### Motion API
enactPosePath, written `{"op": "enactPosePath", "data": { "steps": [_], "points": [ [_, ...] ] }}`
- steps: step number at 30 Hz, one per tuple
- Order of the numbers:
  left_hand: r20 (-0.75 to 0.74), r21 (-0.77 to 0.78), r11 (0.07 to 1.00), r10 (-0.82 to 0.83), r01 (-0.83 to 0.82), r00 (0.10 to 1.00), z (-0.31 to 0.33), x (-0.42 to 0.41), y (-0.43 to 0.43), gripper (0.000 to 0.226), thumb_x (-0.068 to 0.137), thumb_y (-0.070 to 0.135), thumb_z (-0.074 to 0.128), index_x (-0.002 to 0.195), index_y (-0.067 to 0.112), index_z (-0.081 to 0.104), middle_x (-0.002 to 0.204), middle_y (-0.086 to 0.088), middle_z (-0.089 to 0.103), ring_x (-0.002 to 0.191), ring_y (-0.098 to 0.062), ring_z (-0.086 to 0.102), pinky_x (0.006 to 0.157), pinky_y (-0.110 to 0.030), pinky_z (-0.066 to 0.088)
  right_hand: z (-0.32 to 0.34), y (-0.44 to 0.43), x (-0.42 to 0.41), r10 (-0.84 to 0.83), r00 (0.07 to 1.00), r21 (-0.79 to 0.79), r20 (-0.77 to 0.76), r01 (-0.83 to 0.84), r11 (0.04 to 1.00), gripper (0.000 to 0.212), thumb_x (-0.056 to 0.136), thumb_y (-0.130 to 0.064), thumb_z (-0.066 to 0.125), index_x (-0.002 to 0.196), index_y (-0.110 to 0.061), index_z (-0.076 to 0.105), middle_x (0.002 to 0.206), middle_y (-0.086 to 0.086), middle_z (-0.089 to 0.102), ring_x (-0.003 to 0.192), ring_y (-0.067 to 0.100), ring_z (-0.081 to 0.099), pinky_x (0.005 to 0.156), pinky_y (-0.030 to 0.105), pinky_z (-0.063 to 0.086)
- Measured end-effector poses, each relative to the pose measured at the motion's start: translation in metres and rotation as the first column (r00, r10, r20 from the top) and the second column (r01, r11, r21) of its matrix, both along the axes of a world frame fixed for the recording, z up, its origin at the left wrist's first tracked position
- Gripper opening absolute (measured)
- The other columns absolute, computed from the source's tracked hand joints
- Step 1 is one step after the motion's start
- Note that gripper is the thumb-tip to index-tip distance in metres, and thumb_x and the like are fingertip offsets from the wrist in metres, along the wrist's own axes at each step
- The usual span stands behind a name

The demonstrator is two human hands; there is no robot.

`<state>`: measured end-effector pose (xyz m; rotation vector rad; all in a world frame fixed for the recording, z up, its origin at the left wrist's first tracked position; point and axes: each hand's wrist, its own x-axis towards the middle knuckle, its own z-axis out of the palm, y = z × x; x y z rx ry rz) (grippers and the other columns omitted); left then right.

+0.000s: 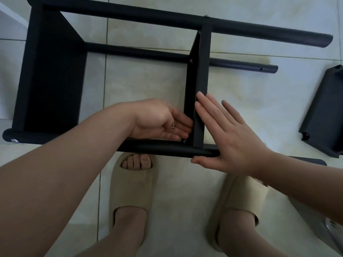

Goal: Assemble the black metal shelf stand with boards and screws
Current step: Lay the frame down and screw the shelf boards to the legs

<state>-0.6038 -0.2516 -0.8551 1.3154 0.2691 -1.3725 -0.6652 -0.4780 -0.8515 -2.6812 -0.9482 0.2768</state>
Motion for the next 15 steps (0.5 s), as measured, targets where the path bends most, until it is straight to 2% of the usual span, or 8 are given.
{"op": "enactPosePath", "data": {
  "steps": [4, 10, 15],
  "points": [
    [-0.027, -0.057, 0.998, 0.025, -0.026, 0.999, -0.002, 0.003, 0.005, 0.043, 0.096, -0.016, 0.037, 0.124, 0.003, 0.063, 0.118, -0.013, 0.072, 0.107, -0.019, 0.071, 0.084, -0.024, 0.059, 0.0, 0.001, 0.0, -0.003, 1.0, 0.032, -0.016, 0.003, 0.999, 0.105, 0.088, -0.073, 0.052, 0.158, -0.001, 0.022, 0.168, 0.013, 0.012, 0.156, 0.027, 0.01, 0.121, 0.055, 0.025],
    [-0.033, -0.029, 0.996, 0.079, -0.08, 0.996, -0.01, 0.001, 0.008, 0.02, 0.1, 0.0, 0.052, 0.115, 0.004, 0.064, 0.103, -0.014, 0.076, 0.096, -0.02, 0.074, 0.071, -0.024, 0.06, -0.001, 0.001, 0.0, -0.015, 0.999, 0.062, -0.03, 0.016, 0.998, 0.104, 0.087, -0.071, 0.055, 0.157, -0.001, 0.024, 0.168, 0.012, 0.014, 0.156, 0.027, 0.012, 0.119, 0.055, 0.03],
    [-0.008, 0.015, 0.999, 0.03, -0.03, 1.0, -0.016, 0.001, 0.004, 0.018, 0.096, 0.011, 0.063, 0.111, 0.002, 0.065, 0.097, -0.014, 0.077, 0.09, -0.022, 0.076, 0.065, -0.024, 0.059, -0.003, 0.0, 0.001, -0.014, 0.999, 0.085, -0.042, 0.018, 0.996, 0.105, 0.086, -0.071, 0.059, 0.157, -0.001, 0.025, 0.167, 0.013, 0.015, 0.155, 0.028, 0.014, 0.116, 0.057, 0.033]
  ]
}}
